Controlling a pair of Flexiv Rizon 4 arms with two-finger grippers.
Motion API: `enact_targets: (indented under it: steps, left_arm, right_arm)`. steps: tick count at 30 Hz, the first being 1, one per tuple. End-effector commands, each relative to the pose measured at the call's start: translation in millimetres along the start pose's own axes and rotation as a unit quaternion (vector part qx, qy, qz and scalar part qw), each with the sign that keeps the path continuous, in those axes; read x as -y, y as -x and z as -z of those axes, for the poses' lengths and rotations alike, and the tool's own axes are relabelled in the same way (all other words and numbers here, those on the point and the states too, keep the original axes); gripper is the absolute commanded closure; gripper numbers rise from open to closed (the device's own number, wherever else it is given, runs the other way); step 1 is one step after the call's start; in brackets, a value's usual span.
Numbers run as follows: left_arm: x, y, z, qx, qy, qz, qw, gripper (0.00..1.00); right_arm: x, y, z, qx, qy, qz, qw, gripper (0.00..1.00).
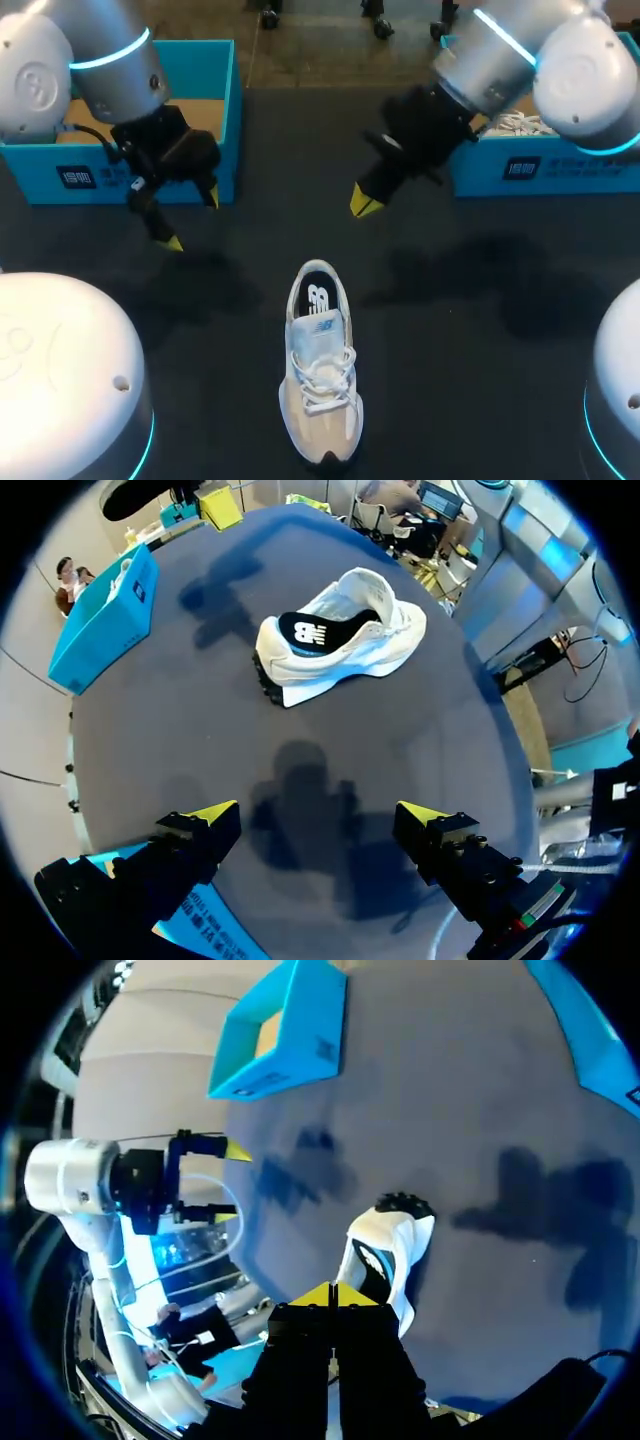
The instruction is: Take the shoe out of the shoebox, open the shoe tongue, remove and reinsert the insole, then place the shoe into the shoebox
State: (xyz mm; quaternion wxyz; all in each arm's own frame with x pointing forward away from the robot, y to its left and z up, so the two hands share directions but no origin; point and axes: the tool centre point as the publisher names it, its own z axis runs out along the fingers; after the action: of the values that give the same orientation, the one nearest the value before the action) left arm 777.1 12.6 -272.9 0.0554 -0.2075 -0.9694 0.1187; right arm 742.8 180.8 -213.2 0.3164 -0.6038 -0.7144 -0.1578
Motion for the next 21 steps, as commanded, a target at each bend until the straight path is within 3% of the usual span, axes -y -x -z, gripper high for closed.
enact_targets:
  steps: [1, 7, 12, 17, 20, 21]
  left_arm:
    - [0.6, 3.0, -1.1, -0.004, 0.001, 0.000, 1.000, 0.00]
    - [-5.0, 4.9, 8.7, 0.004, 0.013, -0.038, 0.999, 0.00]
    - [-22.6, 9.6, 27.3, -0.015, 0.007, -0.096, 0.995, 0.00]
    - [-39.2, 14.9, 41.9, -0.031, 0.007, -0.140, 0.990, 0.00]
    - [-49.1, 14.6, 52.1, -0.009, 0.063, -0.180, 0.982, 0.00]
    - [-49.1, 14.6, 52.1, -0.009, 0.063, -0.180, 0.982, 0.00]
  right_arm:
    - [-4.7, -3.8, -0.1, 0.040, -0.020, -0.001, 0.999, 1.00]
    - [-4.7, -3.8, -0.1, 0.040, -0.020, -0.001, 0.999, 1.00]
    - [6.0, -19.7, -18.4, 0.089, 0.031, 0.009, 0.996, 1.00]
    - [19.9, -39.1, -27.6, 0.146, 0.057, 0.003, 0.988, 1.00]
    - [23.1, -50.8, -37.0, 0.214, 0.041, -0.020, 0.976, 1.00]
    - [23.1, -50.8, -37.0, 0.214, 0.041, -0.020, 0.976, 1.00]
